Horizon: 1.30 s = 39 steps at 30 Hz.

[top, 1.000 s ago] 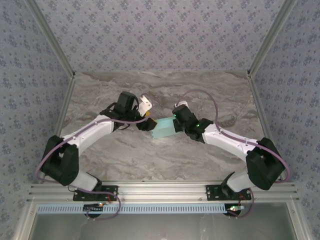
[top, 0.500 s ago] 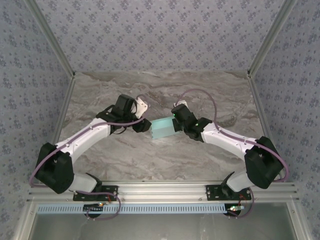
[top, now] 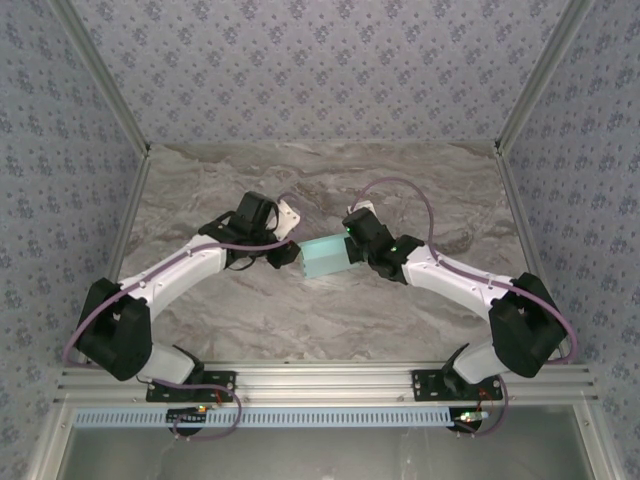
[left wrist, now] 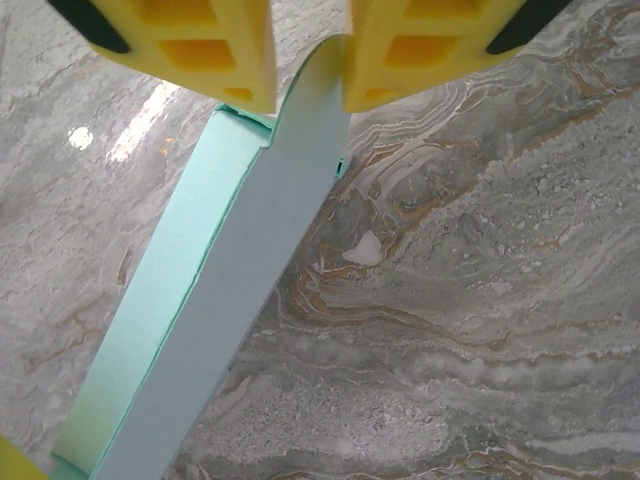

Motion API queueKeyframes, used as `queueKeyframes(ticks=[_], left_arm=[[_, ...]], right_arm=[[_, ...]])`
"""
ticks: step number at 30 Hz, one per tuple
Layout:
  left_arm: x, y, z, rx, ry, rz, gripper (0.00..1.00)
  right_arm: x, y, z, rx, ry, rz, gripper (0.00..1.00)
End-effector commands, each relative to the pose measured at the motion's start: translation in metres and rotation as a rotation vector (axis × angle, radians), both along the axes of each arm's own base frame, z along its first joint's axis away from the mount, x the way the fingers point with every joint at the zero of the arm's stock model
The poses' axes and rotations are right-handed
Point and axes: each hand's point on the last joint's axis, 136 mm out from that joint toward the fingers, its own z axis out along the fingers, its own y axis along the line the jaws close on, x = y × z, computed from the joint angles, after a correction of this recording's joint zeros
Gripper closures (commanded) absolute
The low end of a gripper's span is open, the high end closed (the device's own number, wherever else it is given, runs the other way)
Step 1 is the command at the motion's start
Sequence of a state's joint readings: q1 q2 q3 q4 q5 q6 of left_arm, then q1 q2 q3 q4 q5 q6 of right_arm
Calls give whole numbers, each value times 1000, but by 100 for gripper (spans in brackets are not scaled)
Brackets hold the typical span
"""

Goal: Fold the paper box

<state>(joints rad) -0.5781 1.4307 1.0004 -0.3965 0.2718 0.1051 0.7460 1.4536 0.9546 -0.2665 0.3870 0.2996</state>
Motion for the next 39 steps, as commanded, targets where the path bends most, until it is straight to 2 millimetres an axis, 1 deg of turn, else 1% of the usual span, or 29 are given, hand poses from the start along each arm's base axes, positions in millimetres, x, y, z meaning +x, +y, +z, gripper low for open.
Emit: queueKeyframes(ticks=[1, 3, 8, 11, 12, 19, 26, 30, 39], left_arm=[[6, -7, 6, -16, -12, -6, 82], [7, -7, 6, -21, -5, 4, 86], [8, -12, 15, -83, 22, 58, 91], [8, -16, 17, -135, 70, 109, 99], [8, -17, 19, -154, 83, 127, 100], [9, -27, 21, -289, 179, 247, 100], [11, -27, 18, -366, 222, 413, 100], [9, -32, 21, -400, 232, 440, 100], [8, -37, 16, -446, 264, 475, 100]], right_arm=[[-10, -4, -15, -49, 60, 0, 100], [-10, -4, -15, -50, 61, 0, 100], [-11, -2, -15, -44, 60, -1, 100], [-13, -2, -18, -44, 62, -5, 100], [-14, -1, -18, -42, 61, -5, 100], [-17, 0, -22, -41, 61, -4, 100], [-20, 2, -24, -32, 59, -3, 100], [-21, 3, -25, -28, 59, -3, 100], [-23, 4, -26, -32, 56, -2, 100]])
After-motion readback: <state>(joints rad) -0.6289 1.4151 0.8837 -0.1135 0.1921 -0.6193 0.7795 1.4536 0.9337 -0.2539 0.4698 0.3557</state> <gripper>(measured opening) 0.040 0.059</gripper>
